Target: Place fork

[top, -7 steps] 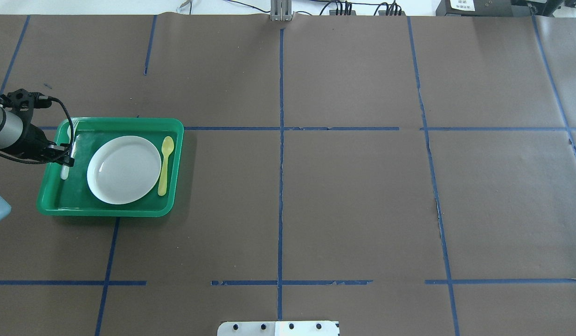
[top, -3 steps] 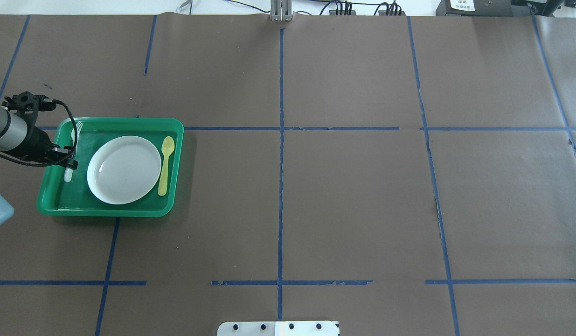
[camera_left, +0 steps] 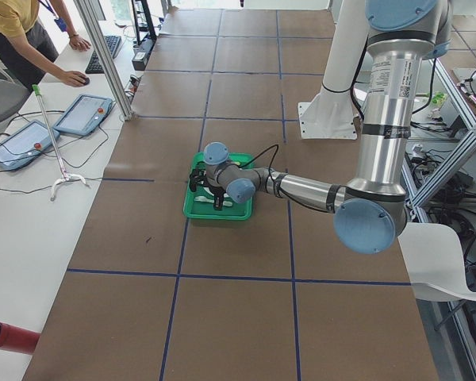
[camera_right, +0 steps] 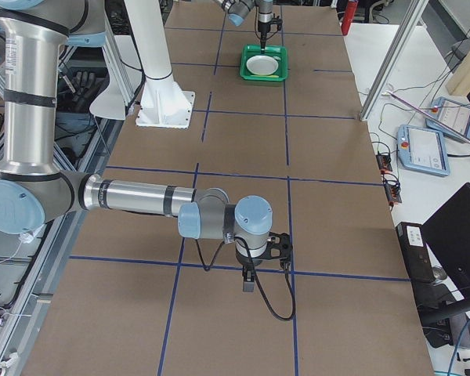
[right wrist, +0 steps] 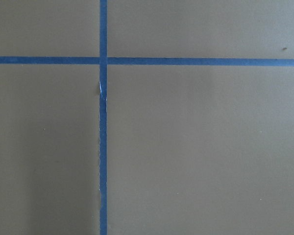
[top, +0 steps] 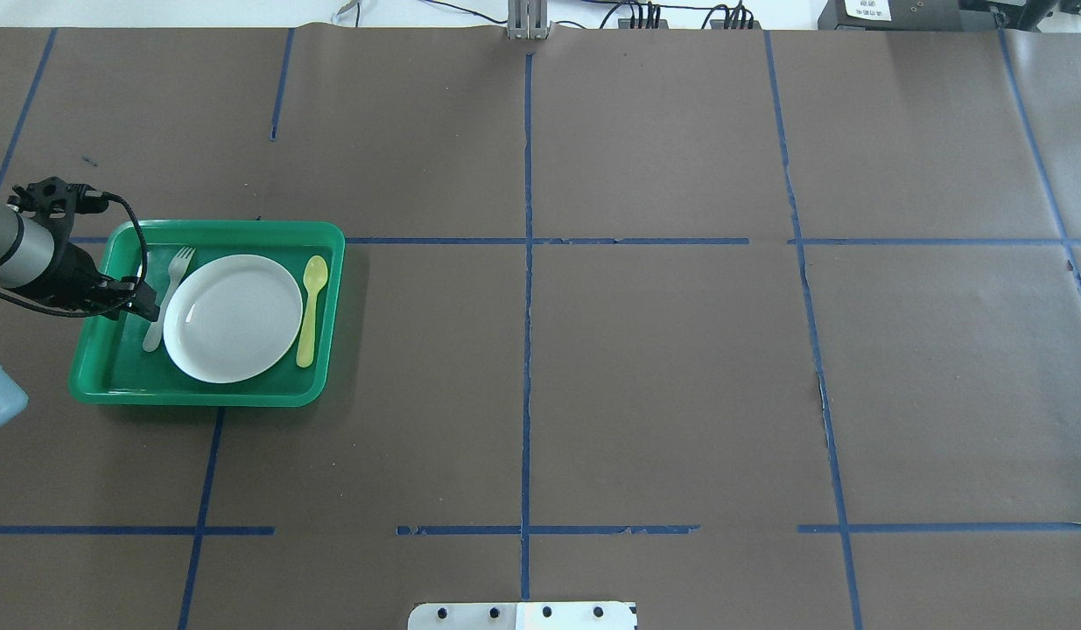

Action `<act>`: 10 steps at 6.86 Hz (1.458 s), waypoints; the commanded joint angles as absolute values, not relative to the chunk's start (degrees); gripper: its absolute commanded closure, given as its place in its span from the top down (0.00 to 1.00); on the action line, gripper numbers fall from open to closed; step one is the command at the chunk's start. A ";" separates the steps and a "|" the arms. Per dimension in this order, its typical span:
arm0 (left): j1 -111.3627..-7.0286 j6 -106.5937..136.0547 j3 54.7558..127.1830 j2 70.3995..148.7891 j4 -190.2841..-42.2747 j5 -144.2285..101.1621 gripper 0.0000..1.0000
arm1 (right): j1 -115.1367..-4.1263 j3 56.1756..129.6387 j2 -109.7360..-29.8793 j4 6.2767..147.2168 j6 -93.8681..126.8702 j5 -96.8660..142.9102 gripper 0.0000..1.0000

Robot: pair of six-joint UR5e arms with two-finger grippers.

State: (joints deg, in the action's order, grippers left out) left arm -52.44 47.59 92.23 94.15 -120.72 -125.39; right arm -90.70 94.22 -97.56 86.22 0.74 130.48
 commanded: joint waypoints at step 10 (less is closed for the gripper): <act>-91.41 -2.37 98.61 82.36 -98.26 -129.64 1.00 | -90.70 94.22 -97.56 86.22 0.79 130.52 1.00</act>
State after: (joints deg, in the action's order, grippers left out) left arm -90.54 -1.58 98.53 83.56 -98.74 -129.62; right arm -90.70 94.22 -97.56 86.17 0.79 130.45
